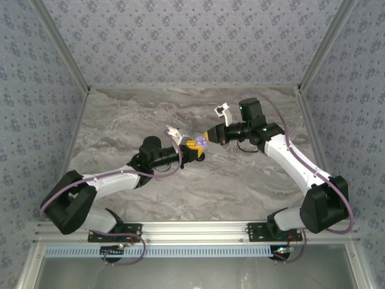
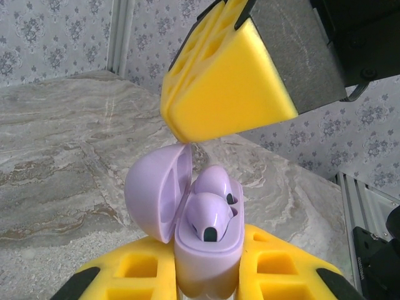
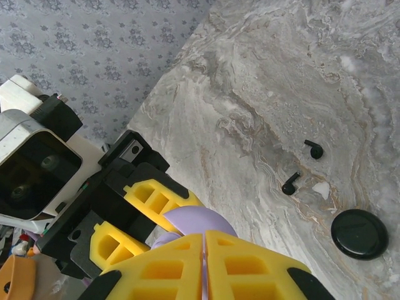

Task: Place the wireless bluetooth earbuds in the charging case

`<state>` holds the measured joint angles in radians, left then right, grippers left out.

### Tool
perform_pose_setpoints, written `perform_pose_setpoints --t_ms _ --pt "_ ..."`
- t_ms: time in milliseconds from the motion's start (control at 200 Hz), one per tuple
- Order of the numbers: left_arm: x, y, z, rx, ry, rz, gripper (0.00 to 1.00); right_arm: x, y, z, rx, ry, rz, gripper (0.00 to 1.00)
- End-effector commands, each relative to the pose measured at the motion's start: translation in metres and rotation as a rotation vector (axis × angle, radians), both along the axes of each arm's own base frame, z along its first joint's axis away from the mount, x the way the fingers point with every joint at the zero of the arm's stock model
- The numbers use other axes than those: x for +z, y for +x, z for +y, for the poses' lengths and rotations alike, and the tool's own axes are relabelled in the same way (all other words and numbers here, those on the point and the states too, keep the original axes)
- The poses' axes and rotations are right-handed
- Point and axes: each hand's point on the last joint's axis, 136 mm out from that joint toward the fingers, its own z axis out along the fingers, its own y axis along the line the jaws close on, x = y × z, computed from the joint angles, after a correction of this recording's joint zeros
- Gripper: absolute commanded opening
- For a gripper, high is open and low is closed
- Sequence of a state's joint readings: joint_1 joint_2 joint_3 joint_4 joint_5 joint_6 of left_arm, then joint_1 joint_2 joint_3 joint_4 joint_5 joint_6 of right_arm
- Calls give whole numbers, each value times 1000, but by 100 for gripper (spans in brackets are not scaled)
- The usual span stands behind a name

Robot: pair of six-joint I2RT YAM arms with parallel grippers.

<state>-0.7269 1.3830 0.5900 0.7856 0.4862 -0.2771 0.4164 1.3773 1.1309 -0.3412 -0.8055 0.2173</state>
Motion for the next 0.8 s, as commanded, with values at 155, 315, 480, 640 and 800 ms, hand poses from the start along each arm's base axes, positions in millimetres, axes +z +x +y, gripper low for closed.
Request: perform_pose_setpoints --t_ms 155,315,480,640,800 --pt "28 7 -2 8 -37 -84 13 -7 -9 7 38 -41 35 13" --pt "31 9 0 26 -37 -93 13 -11 -18 11 76 -58 49 13" --pt "31 15 4 74 -25 -96 13 -14 -26 15 104 -67 61 13" --pt "29 20 5 92 -12 -91 13 -14 -31 16 111 -81 56 13" --pt "25 19 4 86 1 -84 13 4 -23 14 75 -85 -7 13"
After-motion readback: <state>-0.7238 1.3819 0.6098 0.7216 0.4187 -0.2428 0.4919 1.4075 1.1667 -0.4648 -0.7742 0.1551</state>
